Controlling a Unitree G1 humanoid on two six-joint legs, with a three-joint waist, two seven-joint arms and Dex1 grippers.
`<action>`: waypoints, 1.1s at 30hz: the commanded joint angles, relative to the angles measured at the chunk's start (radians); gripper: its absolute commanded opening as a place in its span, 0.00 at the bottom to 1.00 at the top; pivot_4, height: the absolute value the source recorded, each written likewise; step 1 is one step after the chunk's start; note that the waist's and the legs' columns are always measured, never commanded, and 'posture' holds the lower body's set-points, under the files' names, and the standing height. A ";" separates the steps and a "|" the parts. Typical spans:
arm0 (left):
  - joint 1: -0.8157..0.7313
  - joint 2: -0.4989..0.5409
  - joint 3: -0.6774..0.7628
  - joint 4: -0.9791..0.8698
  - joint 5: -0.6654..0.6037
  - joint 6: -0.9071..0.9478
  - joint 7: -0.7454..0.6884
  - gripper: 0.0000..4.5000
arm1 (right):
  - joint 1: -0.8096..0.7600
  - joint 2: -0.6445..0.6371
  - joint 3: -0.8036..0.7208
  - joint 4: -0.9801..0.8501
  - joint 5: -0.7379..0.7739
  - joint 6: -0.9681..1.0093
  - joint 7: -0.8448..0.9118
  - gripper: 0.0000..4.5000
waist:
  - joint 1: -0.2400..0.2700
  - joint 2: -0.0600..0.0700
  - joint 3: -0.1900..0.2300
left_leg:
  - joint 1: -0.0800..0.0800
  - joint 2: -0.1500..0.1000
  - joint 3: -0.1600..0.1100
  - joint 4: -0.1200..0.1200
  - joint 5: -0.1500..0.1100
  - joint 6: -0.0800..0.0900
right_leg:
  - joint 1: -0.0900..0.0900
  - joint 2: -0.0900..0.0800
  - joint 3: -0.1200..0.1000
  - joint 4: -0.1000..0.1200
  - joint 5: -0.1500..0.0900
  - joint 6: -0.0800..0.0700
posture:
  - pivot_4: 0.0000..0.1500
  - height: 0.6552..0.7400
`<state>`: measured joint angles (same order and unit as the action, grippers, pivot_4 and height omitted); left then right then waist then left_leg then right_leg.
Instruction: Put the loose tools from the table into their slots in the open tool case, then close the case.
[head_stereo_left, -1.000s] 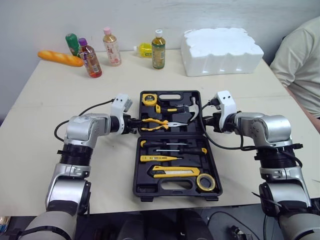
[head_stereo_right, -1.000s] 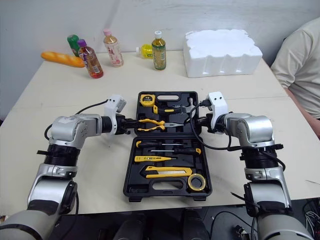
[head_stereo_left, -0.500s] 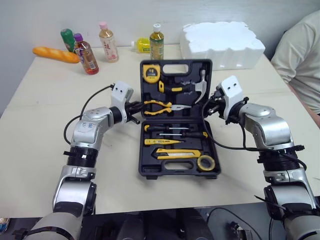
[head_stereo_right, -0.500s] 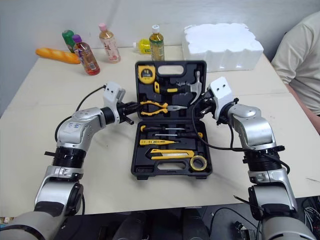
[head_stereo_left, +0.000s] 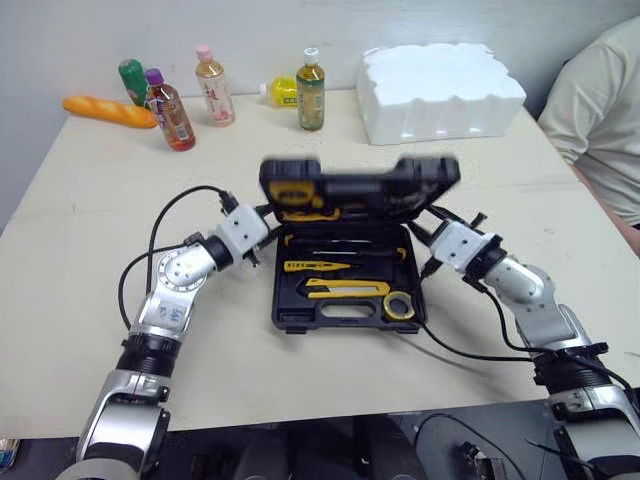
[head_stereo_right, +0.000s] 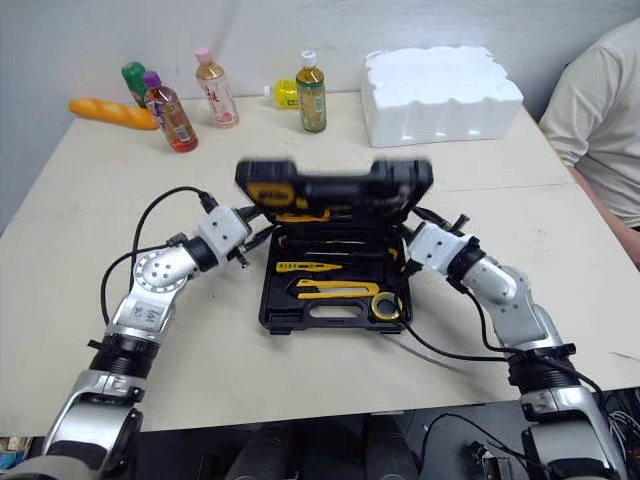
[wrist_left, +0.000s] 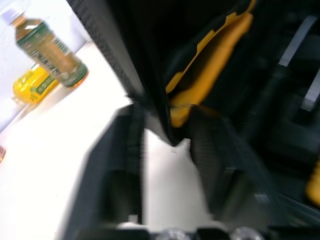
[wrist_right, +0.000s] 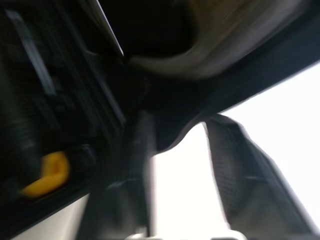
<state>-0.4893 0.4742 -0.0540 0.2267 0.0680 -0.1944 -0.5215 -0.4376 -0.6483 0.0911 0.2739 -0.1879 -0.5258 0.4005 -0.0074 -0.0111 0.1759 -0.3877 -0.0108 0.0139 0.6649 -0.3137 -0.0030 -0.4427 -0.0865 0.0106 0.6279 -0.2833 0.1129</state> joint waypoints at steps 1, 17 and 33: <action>0.189 0.103 0.147 -0.288 -0.262 0.220 -0.143 0.76 | 0.185 -0.118 -0.172 -0.363 0.162 -0.021 0.068 0.75 | 0.001 0.000 0.000 | 0.000 0.001 0.000 -0.001 0.000 0.000 | 0.000 0.001 0.000 0.001 0.000 0.000 | 1.00 0.98; 0.495 0.488 0.561 -0.243 -0.716 0.865 -0.462 0.99 | 1.054 -0.329 -0.758 -0.689 0.893 0.895 0.703 0.75 | 0.028 0.002 0.004 | 0.049 0.030 -0.004 -0.012 -0.023 -0.007 | 0.066 0.004 -0.006 -0.041 -0.014 -0.034 | 1.00 0.98; -0.252 0.150 0.135 0.290 -0.369 0.632 -0.231 0.00 | 0.625 -0.336 -0.299 -0.690 0.787 1.003 0.716 0.01 | 0.031 -0.004 0.004 | 0.021 0.021 0.003 0.005 -0.014 0.000 | 0.033 0.012 -0.017 -0.017 0.002 -0.010 | 1.00 0.98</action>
<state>-0.6881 0.6311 0.0948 0.4398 -0.3446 0.4916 -0.7647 0.2098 -0.9751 -0.2466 -0.4409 0.6276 0.4735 1.1038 0.0235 -0.0148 0.1802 -0.3676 0.0098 0.0167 0.6696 -0.3259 -0.0017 -0.4100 -0.0756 -0.0062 0.6097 -0.2795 0.1040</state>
